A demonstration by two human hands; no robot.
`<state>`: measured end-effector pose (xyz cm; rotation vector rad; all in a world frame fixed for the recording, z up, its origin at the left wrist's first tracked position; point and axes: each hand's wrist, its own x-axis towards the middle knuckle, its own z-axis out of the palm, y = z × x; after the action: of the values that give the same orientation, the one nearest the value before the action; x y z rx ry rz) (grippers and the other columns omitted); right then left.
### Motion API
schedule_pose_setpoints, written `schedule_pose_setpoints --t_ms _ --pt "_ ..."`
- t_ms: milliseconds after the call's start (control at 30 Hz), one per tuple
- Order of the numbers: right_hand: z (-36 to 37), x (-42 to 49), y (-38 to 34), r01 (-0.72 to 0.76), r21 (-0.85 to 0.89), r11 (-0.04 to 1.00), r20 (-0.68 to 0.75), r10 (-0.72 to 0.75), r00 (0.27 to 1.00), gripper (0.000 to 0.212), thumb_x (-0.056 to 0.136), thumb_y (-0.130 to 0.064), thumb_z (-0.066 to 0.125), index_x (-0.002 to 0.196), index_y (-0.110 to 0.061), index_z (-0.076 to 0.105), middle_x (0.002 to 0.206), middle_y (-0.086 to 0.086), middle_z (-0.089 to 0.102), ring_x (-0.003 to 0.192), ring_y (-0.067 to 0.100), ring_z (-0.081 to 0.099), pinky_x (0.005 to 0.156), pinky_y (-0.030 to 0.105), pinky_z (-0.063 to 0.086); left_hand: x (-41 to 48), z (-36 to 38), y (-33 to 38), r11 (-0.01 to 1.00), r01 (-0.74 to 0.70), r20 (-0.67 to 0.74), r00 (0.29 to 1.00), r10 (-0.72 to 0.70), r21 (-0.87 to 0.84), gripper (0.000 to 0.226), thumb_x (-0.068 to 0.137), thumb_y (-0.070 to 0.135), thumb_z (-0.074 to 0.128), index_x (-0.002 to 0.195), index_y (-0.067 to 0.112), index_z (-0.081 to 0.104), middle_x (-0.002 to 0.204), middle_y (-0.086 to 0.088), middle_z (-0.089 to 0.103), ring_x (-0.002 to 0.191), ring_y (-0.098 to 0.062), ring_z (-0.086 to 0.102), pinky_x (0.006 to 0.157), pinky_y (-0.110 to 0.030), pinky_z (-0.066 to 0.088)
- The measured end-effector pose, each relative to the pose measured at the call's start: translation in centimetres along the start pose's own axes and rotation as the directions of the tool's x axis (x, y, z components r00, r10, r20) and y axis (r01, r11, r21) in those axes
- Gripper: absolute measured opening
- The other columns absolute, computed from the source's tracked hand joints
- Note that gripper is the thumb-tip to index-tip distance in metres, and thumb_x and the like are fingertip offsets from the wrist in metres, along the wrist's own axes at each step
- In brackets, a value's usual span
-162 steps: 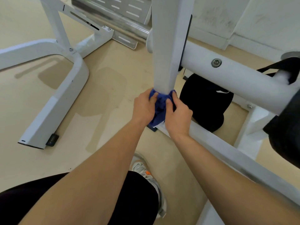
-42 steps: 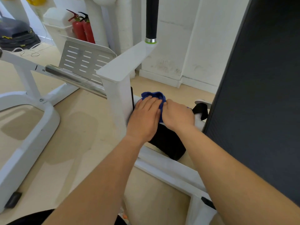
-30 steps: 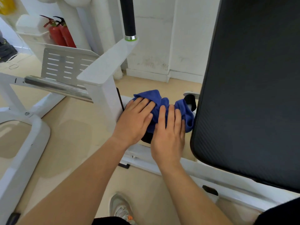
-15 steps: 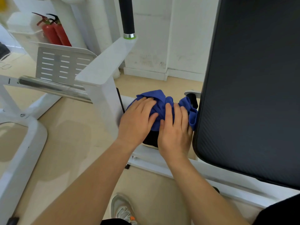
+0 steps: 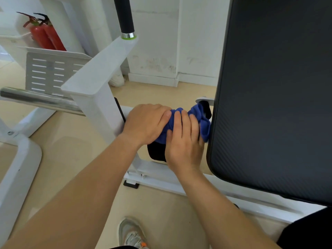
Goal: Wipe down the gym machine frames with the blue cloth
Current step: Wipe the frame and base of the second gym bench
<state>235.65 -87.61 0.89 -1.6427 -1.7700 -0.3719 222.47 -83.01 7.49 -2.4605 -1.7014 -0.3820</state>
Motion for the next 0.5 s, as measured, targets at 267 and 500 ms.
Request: schedule_pose_setpoints --t_ms 267,500 --pt "0.0 0.3 -0.5 -0.054 0.012 0.999 0.005 0.053 0.999 0.047 0.101 -0.031 0.042 0.144 -0.012 0.047 0.142 0.006 0.051 0.135 0.023 0.041 0.113 0.037 0.028 -2.2 1.4 0.0 0.999 0.024 -0.101 0.995 -0.021 0.025 0.040 0.102 0.035 0.025 0.120 0.024 0.060 0.119 0.003 0.064 0.112 -0.022 0.057 0.096 -0.040 0.042" --pt "0.3 -1.8 0.1 0.006 0.003 1.000 -0.001 -0.006 1.000 0.054 0.099 -0.030 0.041 0.149 -0.009 0.040 0.151 0.008 0.045 0.141 0.024 0.031 0.113 0.040 0.031 -1.8 1.4 -0.4 1.000 0.003 -0.141 0.990 -0.002 0.007 0.042 0.100 0.035 0.028 0.122 0.022 0.062 0.119 0.002 0.065 0.110 -0.021 0.058 0.097 -0.038 0.041"
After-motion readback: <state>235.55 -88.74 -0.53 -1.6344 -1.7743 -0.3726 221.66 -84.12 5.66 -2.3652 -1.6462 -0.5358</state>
